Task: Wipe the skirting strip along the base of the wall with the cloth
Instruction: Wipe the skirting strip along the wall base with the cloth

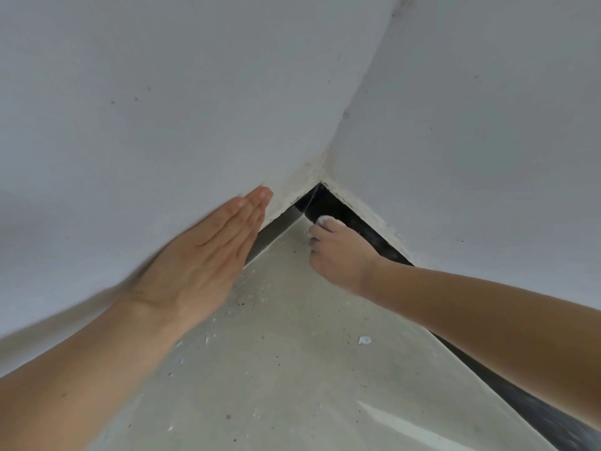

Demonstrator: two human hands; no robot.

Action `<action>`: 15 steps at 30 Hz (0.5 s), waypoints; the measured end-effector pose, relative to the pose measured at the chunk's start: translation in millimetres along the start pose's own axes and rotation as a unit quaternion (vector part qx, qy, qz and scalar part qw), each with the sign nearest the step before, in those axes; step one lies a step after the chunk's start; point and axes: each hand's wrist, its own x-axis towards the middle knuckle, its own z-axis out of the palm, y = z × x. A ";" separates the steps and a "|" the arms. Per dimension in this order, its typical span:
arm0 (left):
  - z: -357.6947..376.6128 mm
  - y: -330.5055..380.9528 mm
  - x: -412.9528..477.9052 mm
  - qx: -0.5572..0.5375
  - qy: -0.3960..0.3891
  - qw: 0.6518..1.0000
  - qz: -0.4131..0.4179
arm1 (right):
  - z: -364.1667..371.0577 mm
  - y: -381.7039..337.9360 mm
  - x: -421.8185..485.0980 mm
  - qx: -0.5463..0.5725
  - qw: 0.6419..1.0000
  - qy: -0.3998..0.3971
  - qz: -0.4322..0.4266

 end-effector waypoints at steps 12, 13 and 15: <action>-7.4 -3.6 2.0 -0.004 -0.082 0.997 0.016 | 22.1 9.9 41.2 -0.077 0.997 0.010 -0.007; -8.1 -5.0 2.8 -0.004 -0.086 0.996 0.017 | 18.5 10.4 39.3 -0.047 0.999 0.003 -0.004; -8.5 -5.9 3.2 -0.001 -0.095 0.995 0.023 | 11.7 9.7 31.7 -0.029 1.000 -0.001 -0.004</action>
